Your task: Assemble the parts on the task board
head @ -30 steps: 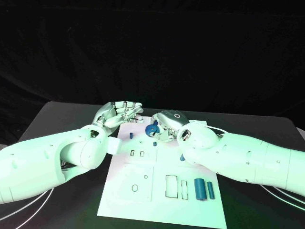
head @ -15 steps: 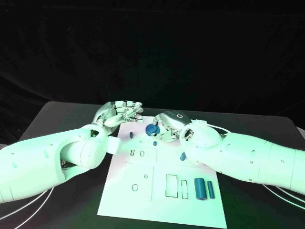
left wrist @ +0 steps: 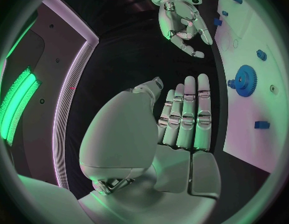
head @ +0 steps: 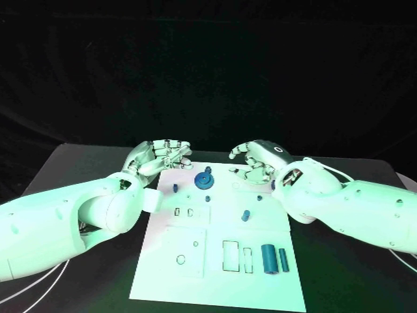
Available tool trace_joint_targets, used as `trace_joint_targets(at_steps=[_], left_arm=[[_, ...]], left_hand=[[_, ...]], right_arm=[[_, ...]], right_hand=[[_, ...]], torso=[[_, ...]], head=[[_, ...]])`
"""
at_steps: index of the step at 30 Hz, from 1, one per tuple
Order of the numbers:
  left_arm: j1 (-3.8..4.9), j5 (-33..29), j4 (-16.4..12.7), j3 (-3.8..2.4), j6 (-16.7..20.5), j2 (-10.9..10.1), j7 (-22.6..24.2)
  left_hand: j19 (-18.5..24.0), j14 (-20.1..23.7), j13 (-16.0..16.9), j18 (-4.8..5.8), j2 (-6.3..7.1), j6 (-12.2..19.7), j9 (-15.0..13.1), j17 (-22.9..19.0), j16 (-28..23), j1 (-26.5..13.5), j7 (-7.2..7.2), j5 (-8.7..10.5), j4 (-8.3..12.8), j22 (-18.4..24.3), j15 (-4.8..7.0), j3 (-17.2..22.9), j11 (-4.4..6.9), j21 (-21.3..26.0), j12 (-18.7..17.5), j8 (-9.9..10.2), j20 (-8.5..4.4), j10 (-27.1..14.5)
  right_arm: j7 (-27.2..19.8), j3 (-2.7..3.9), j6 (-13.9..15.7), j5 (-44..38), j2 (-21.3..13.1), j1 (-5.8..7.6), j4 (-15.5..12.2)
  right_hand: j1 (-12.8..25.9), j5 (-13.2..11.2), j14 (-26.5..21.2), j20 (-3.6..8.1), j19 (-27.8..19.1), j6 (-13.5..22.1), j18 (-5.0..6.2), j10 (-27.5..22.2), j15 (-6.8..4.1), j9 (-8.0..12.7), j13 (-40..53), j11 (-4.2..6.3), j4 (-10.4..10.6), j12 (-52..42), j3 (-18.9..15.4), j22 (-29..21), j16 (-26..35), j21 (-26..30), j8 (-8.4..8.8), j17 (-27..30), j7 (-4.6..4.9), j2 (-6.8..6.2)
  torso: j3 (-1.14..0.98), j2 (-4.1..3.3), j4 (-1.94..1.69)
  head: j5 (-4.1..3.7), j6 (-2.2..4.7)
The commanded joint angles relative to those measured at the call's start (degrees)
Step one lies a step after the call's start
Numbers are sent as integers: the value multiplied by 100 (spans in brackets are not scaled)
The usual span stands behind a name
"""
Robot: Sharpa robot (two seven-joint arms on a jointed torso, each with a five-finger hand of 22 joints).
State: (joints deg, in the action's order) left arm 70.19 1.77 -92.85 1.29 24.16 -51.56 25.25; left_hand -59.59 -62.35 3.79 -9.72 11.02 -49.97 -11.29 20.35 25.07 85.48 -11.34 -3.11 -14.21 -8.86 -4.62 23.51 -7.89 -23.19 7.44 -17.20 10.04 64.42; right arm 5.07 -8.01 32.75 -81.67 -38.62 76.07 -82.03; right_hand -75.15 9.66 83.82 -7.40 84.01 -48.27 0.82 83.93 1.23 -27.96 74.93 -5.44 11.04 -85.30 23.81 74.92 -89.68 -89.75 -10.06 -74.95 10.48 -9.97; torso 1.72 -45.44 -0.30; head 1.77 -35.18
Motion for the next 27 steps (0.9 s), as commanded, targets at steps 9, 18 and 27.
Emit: trace_joint_targets(at_steps=[9,18,27], left_arm=[[4,-64,78,8,-143,75,63],[-9,-72,113,24,-182,110,68],[-28,-76,123,32,-200,105,71]], left_hand=[[-50,29,2,-71,9,-19,9,8,26,-36,-13,24,-6,9,6,36,1,-6,-23,29,3,54],[-50,29,2,-71,9,-19,9,8,26,-36,-13,24,-6,9,6,36,1,-6,-23,29,3,54],[-49,33,2,-71,15,-19,9,11,24,-37,-12,24,-2,10,5,37,2,-6,-25,29,3,56]], right_arm=[[-1468,-3,-788,1611,-1091,62,-127],[-1658,-15,-917,1759,-1437,-107,170],[-1709,-19,-1006,1800,-1409,-292,430]], right_hand=[[-257,112,613,-23,599,-70,-82,46,28,0,900,-14,-235,65,81,1508,-27,-25,51,-1485,-6,-120],[-287,163,618,-29,599,6,-82,24,40,21,880,-29,-288,84,89,1508,-32,-25,119,-1505,14,-189],[-317,186,618,-36,599,46,-82,14,48,30,871,-39,-323,92,102,1508,-32,-25,156,-1505,24,-209]], torso=[[-59,118,114],[-116,151,140],[-150,136,137]], head=[[-100,-16],[-126,-34],[-96,-29]])
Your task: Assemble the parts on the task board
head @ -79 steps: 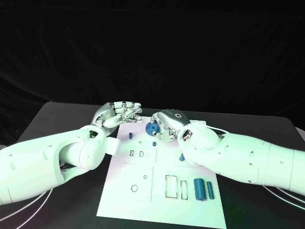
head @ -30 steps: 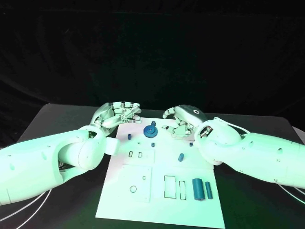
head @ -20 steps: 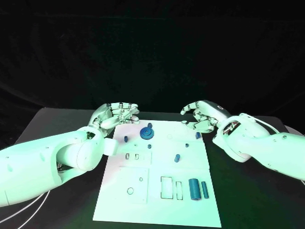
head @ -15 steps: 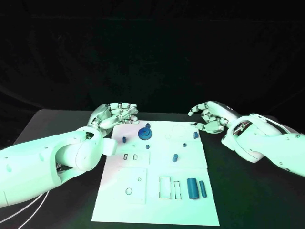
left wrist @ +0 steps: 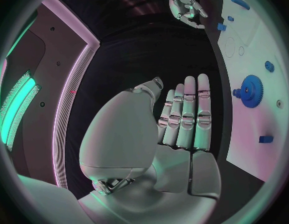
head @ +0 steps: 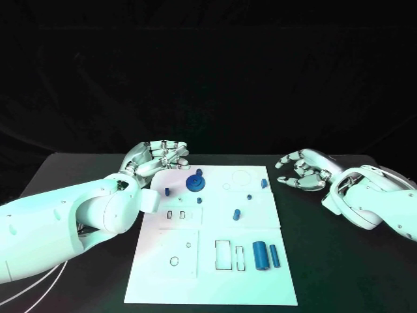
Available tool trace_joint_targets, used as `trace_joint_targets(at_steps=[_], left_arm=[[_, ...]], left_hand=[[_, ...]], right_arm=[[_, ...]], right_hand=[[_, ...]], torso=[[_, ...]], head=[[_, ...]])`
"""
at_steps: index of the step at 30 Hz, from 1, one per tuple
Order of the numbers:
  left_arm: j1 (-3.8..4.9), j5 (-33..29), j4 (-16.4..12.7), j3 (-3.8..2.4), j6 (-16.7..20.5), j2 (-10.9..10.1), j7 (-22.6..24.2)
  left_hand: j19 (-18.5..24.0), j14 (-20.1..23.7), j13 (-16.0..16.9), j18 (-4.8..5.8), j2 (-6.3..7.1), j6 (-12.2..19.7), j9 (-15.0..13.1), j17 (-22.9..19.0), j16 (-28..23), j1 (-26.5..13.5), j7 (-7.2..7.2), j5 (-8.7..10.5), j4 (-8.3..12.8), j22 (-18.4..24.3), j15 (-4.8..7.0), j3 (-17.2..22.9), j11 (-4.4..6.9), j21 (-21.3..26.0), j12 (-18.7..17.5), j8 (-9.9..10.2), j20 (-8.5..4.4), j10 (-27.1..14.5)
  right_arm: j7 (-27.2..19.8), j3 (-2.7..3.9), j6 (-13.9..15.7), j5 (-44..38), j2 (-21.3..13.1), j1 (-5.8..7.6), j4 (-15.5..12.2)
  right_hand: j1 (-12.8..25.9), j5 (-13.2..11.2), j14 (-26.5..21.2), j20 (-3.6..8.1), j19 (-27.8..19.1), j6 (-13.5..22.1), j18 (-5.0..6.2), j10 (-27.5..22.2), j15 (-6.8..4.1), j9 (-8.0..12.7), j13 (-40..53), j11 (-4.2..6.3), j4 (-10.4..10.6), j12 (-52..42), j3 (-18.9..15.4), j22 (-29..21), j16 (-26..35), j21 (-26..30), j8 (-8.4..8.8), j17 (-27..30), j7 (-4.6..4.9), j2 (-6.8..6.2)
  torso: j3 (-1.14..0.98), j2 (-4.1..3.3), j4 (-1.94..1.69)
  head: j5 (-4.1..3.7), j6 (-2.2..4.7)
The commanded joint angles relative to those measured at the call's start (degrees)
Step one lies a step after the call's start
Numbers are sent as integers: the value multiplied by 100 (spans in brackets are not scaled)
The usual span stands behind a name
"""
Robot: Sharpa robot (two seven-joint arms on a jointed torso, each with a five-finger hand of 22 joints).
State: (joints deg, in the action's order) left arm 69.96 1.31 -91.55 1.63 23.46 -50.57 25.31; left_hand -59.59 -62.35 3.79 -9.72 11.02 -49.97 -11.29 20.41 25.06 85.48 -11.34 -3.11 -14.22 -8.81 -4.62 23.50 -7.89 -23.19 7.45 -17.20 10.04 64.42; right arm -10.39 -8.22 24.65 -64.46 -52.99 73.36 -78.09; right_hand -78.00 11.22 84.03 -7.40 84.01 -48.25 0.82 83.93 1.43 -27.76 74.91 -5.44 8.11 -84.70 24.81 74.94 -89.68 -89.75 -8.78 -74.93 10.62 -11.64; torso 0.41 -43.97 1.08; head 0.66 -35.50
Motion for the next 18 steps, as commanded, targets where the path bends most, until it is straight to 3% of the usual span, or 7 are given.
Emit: trace_joint_targets(at_steps=[1,6,9,15,18], left_arm=[[-5,-30,-7,-2,-130,4,64],[-9,-31,-11,-1,-136,-5,68],[-10,-31,-14,0,-141,-9,70],[-11,-31,-9,0,-145,-16,69],[-11,-31,-9,0,-147,-17,68]], left_hand=[[-49,33,2,-71,15,-19,9,5,25,-37,-12,24,-1,5,5,39,2,-6,-26,29,3,56],[-49,33,2,-71,15,-19,9,5,25,-37,-12,24,-1,5,5,39,2,-6,-26,29,3,56],[-49,33,2,-71,15,-19,9,5,25,-37,-12,24,-1,5,5,39,2,-6,-26,29,3,56],[-49,33,2,-71,15,-19,9,5,25,-37,-12,24,-1,5,5,39,2,-6,-26,29,3,56],[-49,33,2,-71,15,-19,9,5,25,-37,-12,24,-1,5,5,39,2,-6,-26,29,3,56]], right_arm=[[-160,2,-198,76,34,-27,46],[-107,0,-198,47,130,-82,160],[-60,-1,-188,33,206,-121,236],[-8,-3,-186,14,365,-181,340],[4,-4,-199,11,420,-202,360]], right_hand=[[-33,29,597,-37,599,45,-82,14,28,10,872,-39,-30,32,1,1506,-32,-25,29,-1507,10,-42],[-39,32,597,-38,599,54,-82,14,30,12,873,-42,-38,32,4,1506,-32,-25,37,-1507,13,-45],[-42,33,597,-39,599,59,-82,15,31,13,874,-43,-42,31,7,1506,-32,-25,41,-1507,14,-45],[-45,40,597,-41,599,58,-82,27,33,13,887,-45,-42,19,18,1506,-32,-25,44,-1507,17,-30],[-46,45,597,-42,599,52,-82,26,34,12,885,-46,-41,21,26,1506,-32,-25,44,-1507,18,-19]], torso=[[-19,-11,-2],[-2,-12,1],[-1,-13,-6],[2,-11,-9],[3,-14,-11]], head=[[18,7],[36,2],[43,19],[79,-39],[75,-31]])
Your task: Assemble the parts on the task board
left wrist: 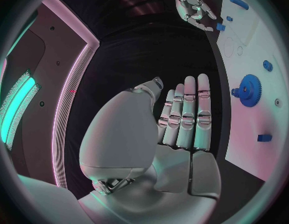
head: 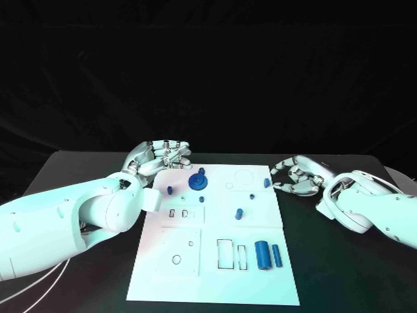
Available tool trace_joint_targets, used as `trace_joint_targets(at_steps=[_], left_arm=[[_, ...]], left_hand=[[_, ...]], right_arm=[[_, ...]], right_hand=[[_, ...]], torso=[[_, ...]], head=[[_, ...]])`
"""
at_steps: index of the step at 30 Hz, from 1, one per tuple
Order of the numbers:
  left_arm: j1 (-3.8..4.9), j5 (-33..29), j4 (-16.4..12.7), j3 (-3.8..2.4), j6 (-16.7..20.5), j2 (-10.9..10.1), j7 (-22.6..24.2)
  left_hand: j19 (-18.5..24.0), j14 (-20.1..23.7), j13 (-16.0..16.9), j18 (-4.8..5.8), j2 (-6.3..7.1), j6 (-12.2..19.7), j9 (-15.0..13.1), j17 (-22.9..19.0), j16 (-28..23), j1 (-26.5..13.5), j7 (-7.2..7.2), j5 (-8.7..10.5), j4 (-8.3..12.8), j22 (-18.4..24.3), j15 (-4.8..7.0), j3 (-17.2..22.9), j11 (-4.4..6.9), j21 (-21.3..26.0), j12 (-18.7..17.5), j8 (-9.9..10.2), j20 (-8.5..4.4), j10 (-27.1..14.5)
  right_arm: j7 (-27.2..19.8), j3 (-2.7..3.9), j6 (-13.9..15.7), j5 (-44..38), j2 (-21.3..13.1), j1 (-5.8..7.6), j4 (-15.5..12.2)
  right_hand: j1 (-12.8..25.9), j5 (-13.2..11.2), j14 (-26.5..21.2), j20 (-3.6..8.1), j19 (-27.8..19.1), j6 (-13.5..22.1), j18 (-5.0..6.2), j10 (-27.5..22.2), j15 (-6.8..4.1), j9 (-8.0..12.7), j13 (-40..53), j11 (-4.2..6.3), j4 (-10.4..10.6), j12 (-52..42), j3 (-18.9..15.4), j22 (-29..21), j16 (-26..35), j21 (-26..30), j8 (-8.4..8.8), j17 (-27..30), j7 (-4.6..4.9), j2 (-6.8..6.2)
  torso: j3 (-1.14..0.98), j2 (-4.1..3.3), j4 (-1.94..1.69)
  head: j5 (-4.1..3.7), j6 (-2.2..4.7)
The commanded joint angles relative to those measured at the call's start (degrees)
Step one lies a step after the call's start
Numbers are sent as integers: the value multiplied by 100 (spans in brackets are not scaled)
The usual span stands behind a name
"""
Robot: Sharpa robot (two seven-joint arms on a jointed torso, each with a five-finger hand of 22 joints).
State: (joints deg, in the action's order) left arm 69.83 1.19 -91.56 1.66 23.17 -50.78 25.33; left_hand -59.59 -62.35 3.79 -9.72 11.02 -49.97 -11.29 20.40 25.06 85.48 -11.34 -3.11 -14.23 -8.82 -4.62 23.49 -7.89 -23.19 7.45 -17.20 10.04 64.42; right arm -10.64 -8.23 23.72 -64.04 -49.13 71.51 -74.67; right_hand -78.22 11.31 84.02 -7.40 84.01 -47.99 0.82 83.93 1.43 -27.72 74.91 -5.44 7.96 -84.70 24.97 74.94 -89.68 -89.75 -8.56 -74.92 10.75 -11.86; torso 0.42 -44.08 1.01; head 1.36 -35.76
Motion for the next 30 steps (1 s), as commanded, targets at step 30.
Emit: trace_joint_targets(at_steps=[30], left_arm=[[2,-20,-2,-4,-113,3,51]], left_hand=[[-46,45,2,-71,20,-19,11,18,20,-37,-14,24,11,8,4,51,1,-5,-40,35,3,61]], right_arm=[[61,-6,-249,-32,339,-74,211]], right_hand=[[-25,80,598,-44,599,-183,-82,103,26,-23,963,-29,-43,-53,128,1506,-32,-25,-36,-1508,-19,117]], torso=[[-7,-3,6]], head=[[51,-100]])
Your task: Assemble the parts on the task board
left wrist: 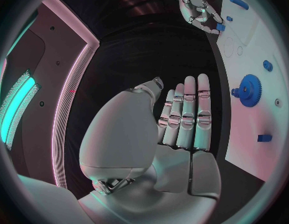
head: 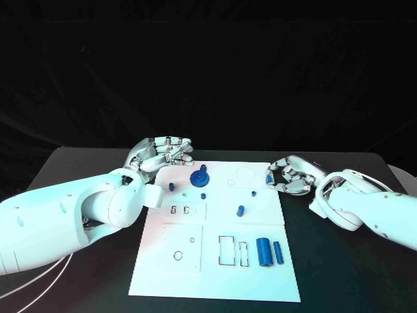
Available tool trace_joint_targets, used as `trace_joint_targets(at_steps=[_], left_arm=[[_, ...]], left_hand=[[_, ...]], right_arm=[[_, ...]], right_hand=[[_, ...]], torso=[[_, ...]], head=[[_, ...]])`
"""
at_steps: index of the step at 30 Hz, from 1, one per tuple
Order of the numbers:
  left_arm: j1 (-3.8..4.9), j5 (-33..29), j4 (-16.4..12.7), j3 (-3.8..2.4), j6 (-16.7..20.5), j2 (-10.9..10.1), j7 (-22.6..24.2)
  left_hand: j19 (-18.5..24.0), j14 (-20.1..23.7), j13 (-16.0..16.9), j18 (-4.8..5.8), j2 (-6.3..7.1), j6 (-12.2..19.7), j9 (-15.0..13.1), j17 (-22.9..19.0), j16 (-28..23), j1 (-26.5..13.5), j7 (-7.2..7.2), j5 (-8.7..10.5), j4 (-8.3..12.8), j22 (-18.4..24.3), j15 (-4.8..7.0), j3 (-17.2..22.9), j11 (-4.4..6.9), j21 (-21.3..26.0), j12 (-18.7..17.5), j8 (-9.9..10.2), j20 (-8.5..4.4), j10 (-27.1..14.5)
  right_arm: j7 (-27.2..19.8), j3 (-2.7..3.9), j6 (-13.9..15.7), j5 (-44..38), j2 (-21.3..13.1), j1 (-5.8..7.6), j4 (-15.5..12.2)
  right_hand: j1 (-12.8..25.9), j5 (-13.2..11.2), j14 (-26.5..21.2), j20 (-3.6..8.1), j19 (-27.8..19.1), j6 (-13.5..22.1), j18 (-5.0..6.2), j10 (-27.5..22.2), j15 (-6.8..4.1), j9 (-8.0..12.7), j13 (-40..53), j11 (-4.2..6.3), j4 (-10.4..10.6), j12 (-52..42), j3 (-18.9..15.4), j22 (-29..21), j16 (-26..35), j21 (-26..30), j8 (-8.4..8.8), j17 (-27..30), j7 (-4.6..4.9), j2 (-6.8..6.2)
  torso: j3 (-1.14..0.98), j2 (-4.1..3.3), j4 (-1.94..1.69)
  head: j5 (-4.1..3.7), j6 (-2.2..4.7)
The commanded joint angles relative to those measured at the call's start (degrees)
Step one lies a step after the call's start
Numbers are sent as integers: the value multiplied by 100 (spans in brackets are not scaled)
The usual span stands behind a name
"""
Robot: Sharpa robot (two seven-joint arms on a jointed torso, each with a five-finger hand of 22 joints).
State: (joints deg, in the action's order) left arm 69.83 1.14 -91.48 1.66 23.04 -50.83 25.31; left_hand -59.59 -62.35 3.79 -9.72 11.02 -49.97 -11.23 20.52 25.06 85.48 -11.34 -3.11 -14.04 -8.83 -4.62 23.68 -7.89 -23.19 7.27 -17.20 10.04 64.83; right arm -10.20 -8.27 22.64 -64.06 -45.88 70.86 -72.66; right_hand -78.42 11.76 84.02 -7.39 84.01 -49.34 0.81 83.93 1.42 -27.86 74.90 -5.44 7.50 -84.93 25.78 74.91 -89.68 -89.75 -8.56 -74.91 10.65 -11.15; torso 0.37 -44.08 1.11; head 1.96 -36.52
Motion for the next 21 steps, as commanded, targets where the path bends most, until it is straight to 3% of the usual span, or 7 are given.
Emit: trace_joint_targets(at_steps=[1,8,21], left_arm=[[2,-15,-10,-4,-101,8,53],[3,-15,-10,-4,-97,4,51],[3,-15,-14,-4,-96,0,48]], left_hand=[[-46,45,2,-71,20,-19,5,5,20,-37,-14,24,-7,9,4,33,1,-5,-21,35,3,20],[-46,45,2,-71,20,-19,5,5,20,-37,-14,24,-7,9,4,33,1,-5,-21,35,3,20],[-46,45,2,-71,20,-19,5,5,20,-37,-14,24,-7,9,4,33,1,-5,-21,35,3,20]], right_arm=[[20,-3,-149,-29,20,-11,16],[43,-4,-172,-29,56,-22,65],[100,-5,-127,-35,92,-38,109]], right_hand=[[-5,35,598,-42,599,-62,-81,101,25,-10,961,-26,0,-28,53,1509,-32,-25,-40,-1509,-12,50],[-4,29,598,-39,599,-96,-81,109,20,-14,969,-20,-3,-36,70,1509,-32,-25,-50,-1509,-19,65],[-10,17,598,7,599,-349,-81,139,-37,-63,998,49,-39,-63,180,1509,-32,-25,-158,-1509,-99,194]], torso=[[-3,-2,-6],[-4,0,9],[-5,0,-4]], head=[[-14,-26],[1,-21],[-9,-56]])
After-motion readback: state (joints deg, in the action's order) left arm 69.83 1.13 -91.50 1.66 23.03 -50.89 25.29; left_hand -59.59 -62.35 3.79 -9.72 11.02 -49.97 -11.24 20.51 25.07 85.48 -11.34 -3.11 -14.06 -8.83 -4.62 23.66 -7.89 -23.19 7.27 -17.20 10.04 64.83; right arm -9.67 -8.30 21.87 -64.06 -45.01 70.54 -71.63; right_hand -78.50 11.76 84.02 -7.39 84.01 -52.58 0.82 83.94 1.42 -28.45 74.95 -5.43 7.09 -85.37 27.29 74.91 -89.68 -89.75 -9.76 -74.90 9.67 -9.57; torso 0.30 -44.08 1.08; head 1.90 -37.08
